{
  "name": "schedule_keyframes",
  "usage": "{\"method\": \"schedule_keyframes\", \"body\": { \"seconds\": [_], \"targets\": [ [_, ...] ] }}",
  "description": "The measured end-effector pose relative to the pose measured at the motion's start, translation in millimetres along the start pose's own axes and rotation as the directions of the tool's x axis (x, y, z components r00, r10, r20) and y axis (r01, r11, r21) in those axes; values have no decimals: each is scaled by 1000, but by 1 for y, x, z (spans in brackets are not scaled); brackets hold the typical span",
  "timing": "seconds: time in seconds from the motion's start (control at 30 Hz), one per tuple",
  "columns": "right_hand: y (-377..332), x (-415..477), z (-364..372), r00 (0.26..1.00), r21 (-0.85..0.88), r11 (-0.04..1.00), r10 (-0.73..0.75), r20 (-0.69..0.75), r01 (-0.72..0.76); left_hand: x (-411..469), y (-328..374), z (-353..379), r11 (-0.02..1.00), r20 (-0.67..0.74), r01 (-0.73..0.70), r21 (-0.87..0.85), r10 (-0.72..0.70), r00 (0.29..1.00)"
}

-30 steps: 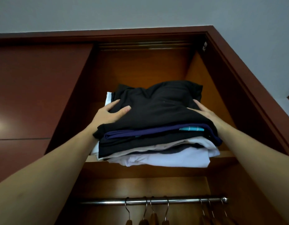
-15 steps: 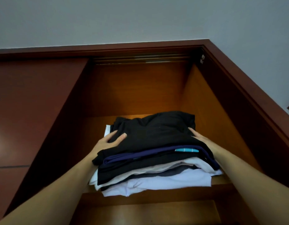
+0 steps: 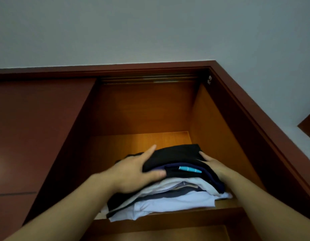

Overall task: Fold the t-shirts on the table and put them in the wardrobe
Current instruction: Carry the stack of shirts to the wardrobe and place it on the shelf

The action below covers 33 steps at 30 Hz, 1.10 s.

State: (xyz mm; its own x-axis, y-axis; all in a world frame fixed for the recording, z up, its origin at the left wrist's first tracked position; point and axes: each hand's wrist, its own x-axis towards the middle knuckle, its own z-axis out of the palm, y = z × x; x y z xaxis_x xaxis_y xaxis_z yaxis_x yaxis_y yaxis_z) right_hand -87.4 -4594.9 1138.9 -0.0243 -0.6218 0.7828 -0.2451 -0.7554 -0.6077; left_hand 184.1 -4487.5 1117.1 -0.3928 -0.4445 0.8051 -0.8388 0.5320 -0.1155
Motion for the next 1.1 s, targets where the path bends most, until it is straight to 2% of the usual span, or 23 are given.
{"method": "schedule_keyframes", "body": {
  "seconds": [0.03,0.17,0.37,0.43,0.47,0.53,0.6,0.7,0.77,0.83,0.9,0.97,1.0,1.03,1.07,1.1],
  "targets": [
    [-2,-4,0,999,-35,999,-37,-16,37,-2,-2,8,997,16,-1,75,0,1000],
    [-8,-14,-5,971,-261,953,-193,-142,151,-3,-6,16,995,-64,4,99,2,998],
    [-33,-42,10,894,-392,848,-431,-120,356,-3,-9,18,994,-83,-20,105,29,996],
    [-39,-62,25,852,-461,768,-522,-46,445,-1,-11,22,992,-126,-20,126,36,991],
    [-41,-71,34,837,-524,703,-546,36,481,0,-13,24,991,-137,-25,133,43,990],
    [-38,-83,49,816,-701,507,-546,190,502,2,-18,29,991,-162,-32,132,53,985],
    [-32,-86,56,791,-812,320,-556,256,488,5,-24,33,991,-192,-23,130,48,980],
    [-21,-84,57,770,-861,193,-566,295,471,6,-30,40,988,-297,-17,155,63,953],
    [-17,-82,58,766,-883,136,-566,304,450,5,-29,43,966,-384,48,252,54,922],
    [-17,-79,60,768,-893,124,-571,291,432,6,-28,45,890,-464,163,426,60,884],
    [-20,-76,63,782,-905,136,-565,263,403,8,-30,47,824,-544,251,507,80,835],
    [-23,-73,66,806,-920,159,-551,217,357,6,-28,50,843,-641,233,485,162,751],
    [-24,-71,67,821,-925,178,-537,195,336,3,-26,54,862,-675,184,472,219,704],
    [-26,-70,67,837,-925,202,-518,179,323,-1,-24,59,870,-672,122,477,272,689],
    [-28,-69,67,850,-922,222,-499,172,317,-6,-20,65,868,-630,68,492,301,716],
    [-30,-68,67,858,-921,231,-485,171,314,-10,-17,68,863,-566,44,503,290,771]
  ]
}}
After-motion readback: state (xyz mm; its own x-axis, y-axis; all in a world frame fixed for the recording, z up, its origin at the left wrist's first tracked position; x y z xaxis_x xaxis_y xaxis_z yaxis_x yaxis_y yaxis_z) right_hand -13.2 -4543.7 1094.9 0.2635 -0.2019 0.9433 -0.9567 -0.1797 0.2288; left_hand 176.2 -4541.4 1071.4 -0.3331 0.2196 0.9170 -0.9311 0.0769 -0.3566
